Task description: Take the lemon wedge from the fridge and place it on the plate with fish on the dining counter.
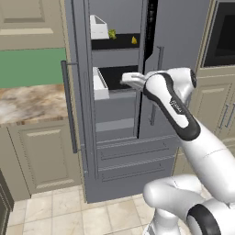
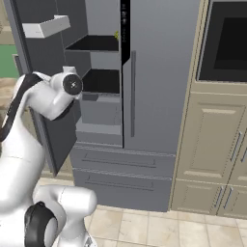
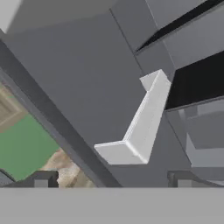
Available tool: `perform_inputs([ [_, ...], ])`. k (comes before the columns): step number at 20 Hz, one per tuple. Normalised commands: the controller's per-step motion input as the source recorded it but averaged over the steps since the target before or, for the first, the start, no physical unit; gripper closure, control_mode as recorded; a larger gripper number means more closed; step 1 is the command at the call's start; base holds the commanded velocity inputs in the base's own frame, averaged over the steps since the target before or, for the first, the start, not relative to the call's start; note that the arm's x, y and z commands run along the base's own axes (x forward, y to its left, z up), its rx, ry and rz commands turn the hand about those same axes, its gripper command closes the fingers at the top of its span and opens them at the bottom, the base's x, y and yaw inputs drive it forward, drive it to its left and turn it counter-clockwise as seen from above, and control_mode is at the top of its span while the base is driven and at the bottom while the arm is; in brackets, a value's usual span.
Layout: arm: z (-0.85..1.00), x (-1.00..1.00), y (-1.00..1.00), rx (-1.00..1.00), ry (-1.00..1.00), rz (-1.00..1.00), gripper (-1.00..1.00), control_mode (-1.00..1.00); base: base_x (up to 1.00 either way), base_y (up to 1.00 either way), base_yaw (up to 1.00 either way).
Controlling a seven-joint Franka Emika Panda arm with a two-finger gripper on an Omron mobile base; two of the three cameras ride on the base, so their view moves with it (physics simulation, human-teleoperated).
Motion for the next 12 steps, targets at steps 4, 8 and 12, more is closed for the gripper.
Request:
perform_inputs([
  [4, 0.33, -0.61, -1.0, -0.23, -0.18, -0.05, -1.0, -1.0, 0.0, 0.0, 0.0],
  [8, 0.0, -0.27, -1.0, -0.36, 0.06, -0.02, -1.0, -1.0, 0.0, 0.0, 0.0],
  [12, -0.15, -0.17, -1.0, -0.44, 0.18, -0.16, -1.0, -1.0, 0.0, 0.0, 0.0],
])
